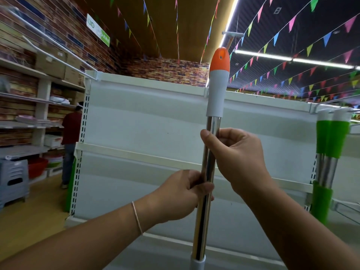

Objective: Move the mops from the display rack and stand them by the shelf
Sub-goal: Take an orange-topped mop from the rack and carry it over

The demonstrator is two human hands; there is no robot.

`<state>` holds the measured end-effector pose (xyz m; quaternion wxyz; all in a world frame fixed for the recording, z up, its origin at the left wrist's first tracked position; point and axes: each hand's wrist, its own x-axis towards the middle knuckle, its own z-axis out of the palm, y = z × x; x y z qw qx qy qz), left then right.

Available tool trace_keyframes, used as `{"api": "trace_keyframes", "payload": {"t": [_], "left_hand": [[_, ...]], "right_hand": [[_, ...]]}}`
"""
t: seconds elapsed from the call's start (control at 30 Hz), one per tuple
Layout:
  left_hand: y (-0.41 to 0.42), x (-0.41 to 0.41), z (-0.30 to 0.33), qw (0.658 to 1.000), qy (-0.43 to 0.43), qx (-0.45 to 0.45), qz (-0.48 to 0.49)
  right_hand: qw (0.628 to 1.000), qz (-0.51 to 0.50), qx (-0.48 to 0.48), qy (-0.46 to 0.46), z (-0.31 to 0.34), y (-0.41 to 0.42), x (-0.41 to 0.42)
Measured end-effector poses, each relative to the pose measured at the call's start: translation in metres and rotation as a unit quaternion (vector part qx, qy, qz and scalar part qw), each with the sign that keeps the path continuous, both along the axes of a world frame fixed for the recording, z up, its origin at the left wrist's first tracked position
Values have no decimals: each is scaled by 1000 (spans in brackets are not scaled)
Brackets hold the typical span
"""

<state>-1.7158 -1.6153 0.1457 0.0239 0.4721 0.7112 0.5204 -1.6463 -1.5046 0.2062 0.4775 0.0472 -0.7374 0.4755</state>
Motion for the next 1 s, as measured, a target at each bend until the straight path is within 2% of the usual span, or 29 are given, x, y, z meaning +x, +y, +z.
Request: {"api": "trace_keyframes", "payload": {"t": [0.4, 0.67, 1.0], "left_hand": [[4, -1, -6, 998, 40, -21, 53], [7, -13, -7, 998, -7, 3, 61], [23, -41, -15, 996, -39, -28, 76]], "right_hand": [[1000, 1, 0, 6, -12, 6, -4], [1000, 14, -19, -11, -6, 10, -19], [998, -3, -50, -47, -17, 28, -57]]}}
